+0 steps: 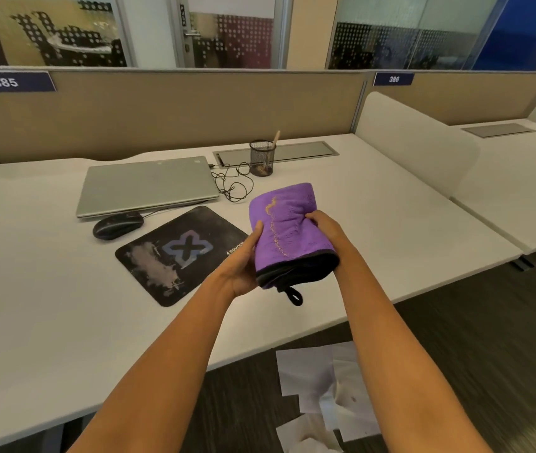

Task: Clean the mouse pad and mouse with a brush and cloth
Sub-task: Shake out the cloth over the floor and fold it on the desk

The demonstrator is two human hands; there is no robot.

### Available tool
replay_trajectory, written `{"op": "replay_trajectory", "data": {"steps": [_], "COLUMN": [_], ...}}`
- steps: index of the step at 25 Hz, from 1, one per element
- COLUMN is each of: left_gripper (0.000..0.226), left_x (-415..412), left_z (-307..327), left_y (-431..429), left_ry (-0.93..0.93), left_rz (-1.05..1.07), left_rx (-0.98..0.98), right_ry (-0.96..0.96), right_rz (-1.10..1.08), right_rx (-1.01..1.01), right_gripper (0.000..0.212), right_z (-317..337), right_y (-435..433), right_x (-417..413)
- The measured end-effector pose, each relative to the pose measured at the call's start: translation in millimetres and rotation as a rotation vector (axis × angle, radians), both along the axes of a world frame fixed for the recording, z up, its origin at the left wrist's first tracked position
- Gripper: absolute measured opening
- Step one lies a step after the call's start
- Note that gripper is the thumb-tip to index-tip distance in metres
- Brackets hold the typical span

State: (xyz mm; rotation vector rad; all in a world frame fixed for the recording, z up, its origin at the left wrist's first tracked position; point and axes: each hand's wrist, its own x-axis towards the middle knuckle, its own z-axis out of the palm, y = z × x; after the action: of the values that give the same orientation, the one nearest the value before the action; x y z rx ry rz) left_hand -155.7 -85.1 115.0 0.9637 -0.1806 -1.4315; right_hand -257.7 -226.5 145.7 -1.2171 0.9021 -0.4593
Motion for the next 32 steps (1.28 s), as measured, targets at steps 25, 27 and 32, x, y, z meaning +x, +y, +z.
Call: {"op": "replay_trajectory", "data": {"steps": [25,27,32], "left_gripper": [0.059,0.067,0.091], "left_x": [101,95,81], "left_z": [-21,-27,-42], "left_y": [-116,-130,-155], "left_ry": [-0.592,-0.599,-0.682], "left_rz": [0.160,0.130,0.048], "left_rx": [0.387,0.362,0.371], "right_ry": [0.500,0.632,0.767], "right_rz": [0.122,0.169,0.202], "right_rx": [-0.396,-0.523,-0.717], "right_gripper": [0.055,0.055,0.059], "right_z": [-45,-52,-67], "right_y": [-142,-158,-184], "right_x": [74,70,60]}}
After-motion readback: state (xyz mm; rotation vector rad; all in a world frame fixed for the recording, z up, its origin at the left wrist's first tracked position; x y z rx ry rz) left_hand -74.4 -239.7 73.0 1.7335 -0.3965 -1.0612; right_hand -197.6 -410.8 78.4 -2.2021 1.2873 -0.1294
